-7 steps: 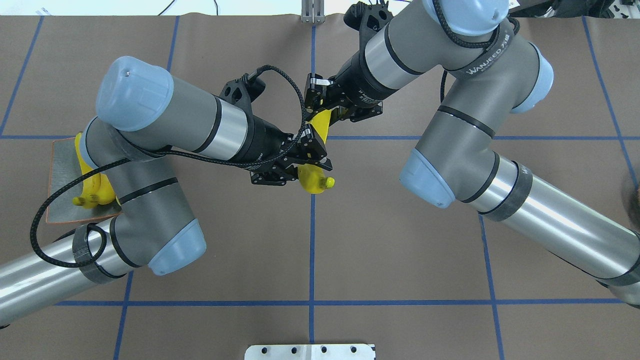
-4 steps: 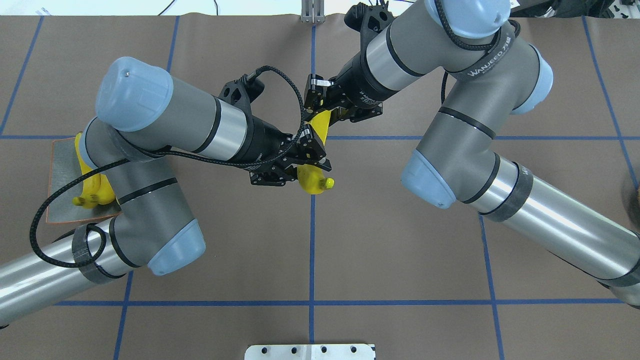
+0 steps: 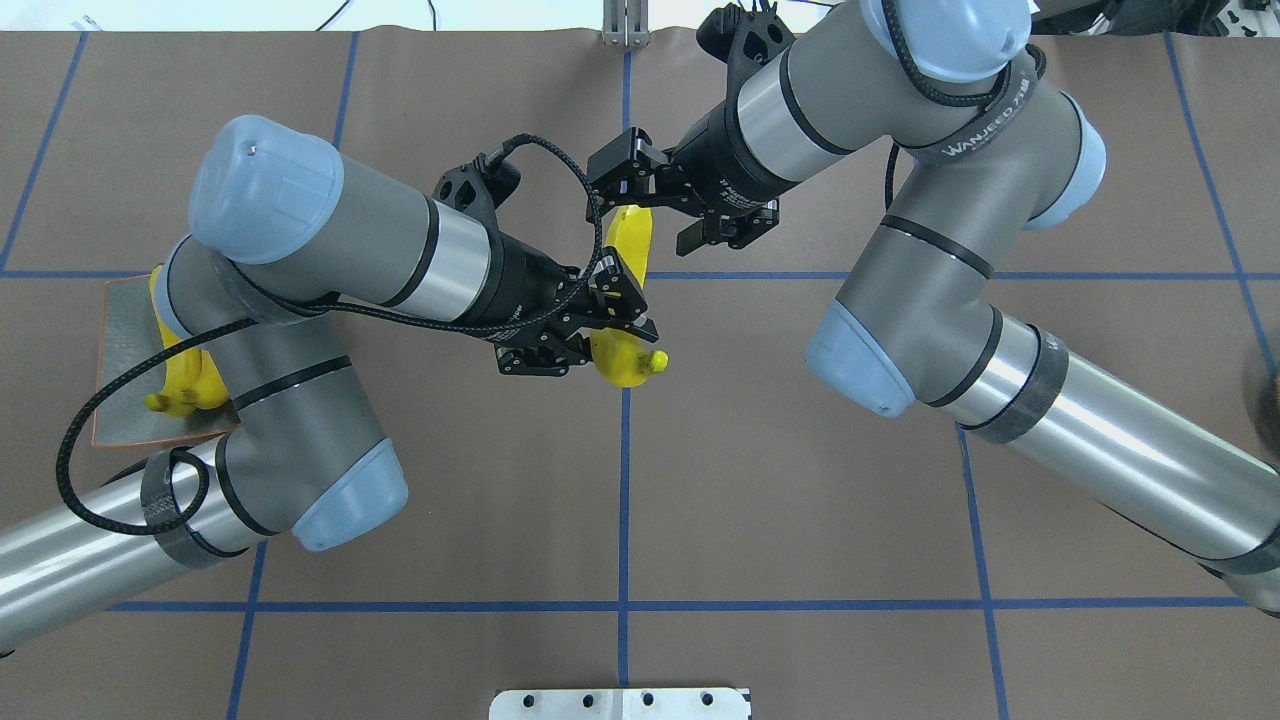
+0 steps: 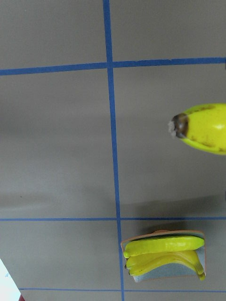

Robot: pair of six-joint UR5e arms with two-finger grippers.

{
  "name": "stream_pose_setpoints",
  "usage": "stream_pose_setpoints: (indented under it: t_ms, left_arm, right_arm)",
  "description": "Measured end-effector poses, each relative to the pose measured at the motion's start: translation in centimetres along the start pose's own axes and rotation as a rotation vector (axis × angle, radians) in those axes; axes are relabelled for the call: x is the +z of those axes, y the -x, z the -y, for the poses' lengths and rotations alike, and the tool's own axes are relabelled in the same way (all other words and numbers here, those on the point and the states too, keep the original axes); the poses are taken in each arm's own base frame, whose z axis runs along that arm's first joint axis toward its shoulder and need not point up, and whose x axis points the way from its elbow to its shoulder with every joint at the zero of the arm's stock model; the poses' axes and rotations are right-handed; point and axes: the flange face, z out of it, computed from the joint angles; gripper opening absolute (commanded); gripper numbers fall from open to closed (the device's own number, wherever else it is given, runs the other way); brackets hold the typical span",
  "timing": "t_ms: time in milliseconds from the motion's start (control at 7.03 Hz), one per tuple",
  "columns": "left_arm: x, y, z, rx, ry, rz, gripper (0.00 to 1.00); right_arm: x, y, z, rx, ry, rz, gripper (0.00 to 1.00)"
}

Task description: Transfer all bananas from basket to plate

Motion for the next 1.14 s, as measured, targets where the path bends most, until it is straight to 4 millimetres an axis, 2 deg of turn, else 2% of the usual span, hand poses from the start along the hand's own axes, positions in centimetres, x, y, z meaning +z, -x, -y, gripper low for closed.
stream_pose_setpoints:
  t_ms: [142, 427, 569, 712, 854, 1139]
  left_arm:
    - [0.0, 0.1, 0.1, -0.004, -0.001, 0.003, 0.0]
    - [0.0, 1.3, 0.8, -0.041, -0.014, 0.024, 0.0]
    - [-0.7, 3.2, 2.0, -0.077, -0.038, 0.044, 0.0]
    - [-2.1, 5.8, 3.9, -0.108, -0.074, 0.067, 0.0]
    - [-4.7, 9.1, 6.1, -0.138, -0.118, 0.092, 0.0]
    - [-12.1, 15.4, 10.9, -0.191, -0.169, 0.146, 0.0]
  right_arm:
    - [-0.5, 0.0, 0.4, 0.022, -0.009, 0.003, 1.0]
    - [-3.0, -0.8, 2.7, 0.072, -0.057, 0.006, 1.0]
    - [-4.3, -2.2, 4.3, 0.096, -0.088, -0.007, 1.0]
    - [-5.5, -4.0, 5.7, 0.111, -0.115, -0.026, 1.0]
    - [-6.3, -5.9, 6.9, 0.111, -0.136, -0.047, 1.0]
    - [-6.8, -9.0, 8.4, 0.089, -0.151, -0.091, 1.0]
